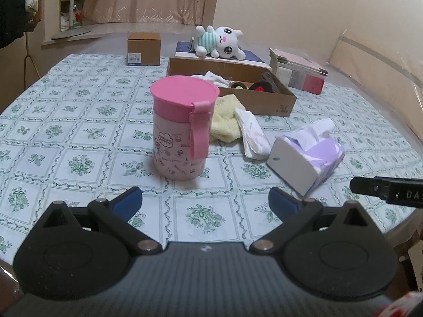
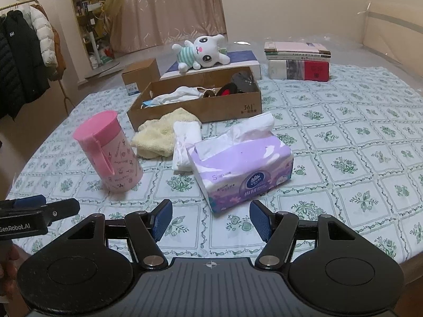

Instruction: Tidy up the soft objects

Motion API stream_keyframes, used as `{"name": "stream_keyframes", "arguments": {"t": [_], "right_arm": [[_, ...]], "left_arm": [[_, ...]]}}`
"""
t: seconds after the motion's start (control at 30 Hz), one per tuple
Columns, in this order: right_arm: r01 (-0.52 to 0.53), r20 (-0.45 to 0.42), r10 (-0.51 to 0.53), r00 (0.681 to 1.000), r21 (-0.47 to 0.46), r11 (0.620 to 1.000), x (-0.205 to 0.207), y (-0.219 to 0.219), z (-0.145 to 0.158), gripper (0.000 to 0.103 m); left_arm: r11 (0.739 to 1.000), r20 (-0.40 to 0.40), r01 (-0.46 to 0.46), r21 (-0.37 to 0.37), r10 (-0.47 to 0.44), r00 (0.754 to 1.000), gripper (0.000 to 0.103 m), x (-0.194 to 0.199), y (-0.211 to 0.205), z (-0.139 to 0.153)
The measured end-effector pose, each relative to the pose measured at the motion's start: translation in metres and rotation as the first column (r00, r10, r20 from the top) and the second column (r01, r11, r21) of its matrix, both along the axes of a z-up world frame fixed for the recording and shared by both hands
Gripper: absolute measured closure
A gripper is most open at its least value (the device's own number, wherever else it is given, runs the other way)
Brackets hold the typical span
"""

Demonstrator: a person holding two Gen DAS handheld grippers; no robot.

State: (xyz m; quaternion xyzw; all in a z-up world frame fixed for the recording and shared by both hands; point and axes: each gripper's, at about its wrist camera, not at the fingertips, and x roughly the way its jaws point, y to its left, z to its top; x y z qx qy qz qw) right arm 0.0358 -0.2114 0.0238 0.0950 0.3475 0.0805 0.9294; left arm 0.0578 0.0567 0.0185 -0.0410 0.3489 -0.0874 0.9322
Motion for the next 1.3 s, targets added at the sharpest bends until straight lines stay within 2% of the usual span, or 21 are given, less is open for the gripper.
{"name": "stream_keyframes", "arguments": {"t": [0.23, 0.5, 0.9, 1.3], "right_arm": [[-0.013, -0.011, 0.013, 1.0, 0.002, 1.0, 0.006, 0.004, 0.0, 0.038], [-0.031, -0.048, 0.031, 0.998, 0.004, 1.0, 0.009, 0.013, -0.003, 0.038], [0.004, -0.09, -0.002, 0.996, 0.028, 1.0, 0.015, 0.001, -0.014, 0.038], [0.001, -0.13, 0.006, 0.991, 0.056, 0.998, 0.031, -0.008, -0.022, 0.038]], "left_arm": [[1.0, -0.009, 0.019, 0.008, -0.018, 1.0, 0.002, 0.002, 0.001, -0.001], [0.999, -0.009, 0.042, -0.022, -0.042, 0.999, 0.002, 0.004, 0.005, -0.004], [0.995, -0.033, 0.09, -0.029, -0.091, 0.995, 0.002, 0.018, 0.004, -0.015], [0.993, -0.047, 0.113, -0.025, -0.115, 0.992, 0.002, 0.039, 0.028, -0.018]]}}
